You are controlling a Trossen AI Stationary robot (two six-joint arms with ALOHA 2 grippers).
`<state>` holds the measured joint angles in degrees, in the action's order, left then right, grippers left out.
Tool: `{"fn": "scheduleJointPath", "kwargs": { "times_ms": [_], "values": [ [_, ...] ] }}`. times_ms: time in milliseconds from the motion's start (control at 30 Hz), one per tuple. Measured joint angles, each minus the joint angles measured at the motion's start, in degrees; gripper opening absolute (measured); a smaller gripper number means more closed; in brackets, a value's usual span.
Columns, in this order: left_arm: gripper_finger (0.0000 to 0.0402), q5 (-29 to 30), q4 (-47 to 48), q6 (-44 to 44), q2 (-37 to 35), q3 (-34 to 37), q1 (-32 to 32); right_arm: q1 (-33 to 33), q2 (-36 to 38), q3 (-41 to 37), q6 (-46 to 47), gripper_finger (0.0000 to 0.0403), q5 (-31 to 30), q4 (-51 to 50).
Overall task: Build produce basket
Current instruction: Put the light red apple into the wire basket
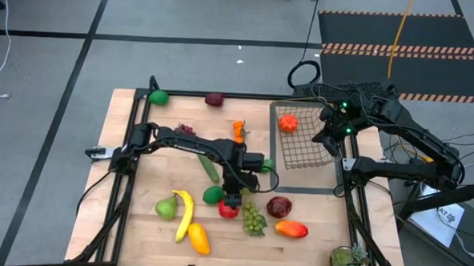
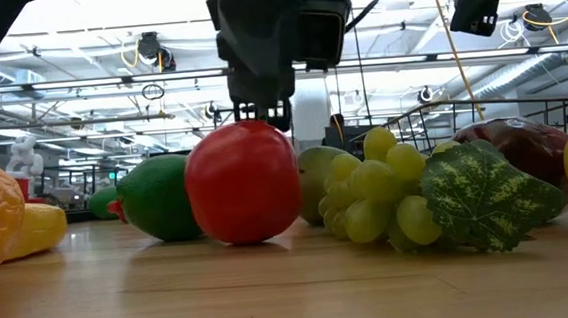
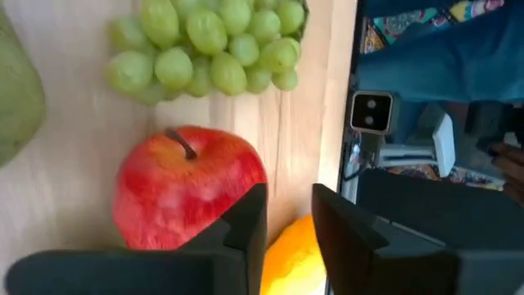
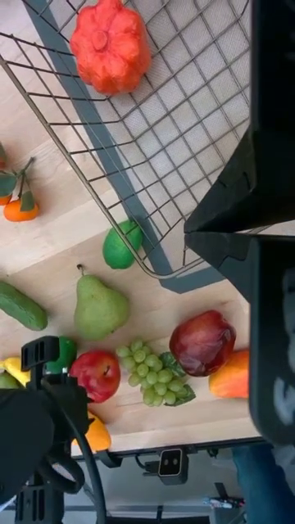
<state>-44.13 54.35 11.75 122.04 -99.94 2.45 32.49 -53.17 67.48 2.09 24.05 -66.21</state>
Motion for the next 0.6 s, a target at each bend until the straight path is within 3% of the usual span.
{"fn": "scheduleJointPath", "kwargs": {
  "times_ms": [233, 433, 600],
  "values": [
    [0.0043, 9.6, -3.2, 2.3, 0.0, 0.0, 0.8, 0.0, 0.0, 0.0, 0.1, 0.0000, 0.0, 0.0],
    [0.0006, 11.9, -3.1, 2.3, 0.0, 0.0, 1.9, 0.0, 0.0, 0.0, 0.2, 0.0000, 0.0, -0.1],
    [0.0011, 15.7, -1.0, 5.0, 0.0, 0.0, 3.0, 0.0, 0.0, 0.0, 0.1, 0.0000, 0.0, -0.1]
  ]
}}
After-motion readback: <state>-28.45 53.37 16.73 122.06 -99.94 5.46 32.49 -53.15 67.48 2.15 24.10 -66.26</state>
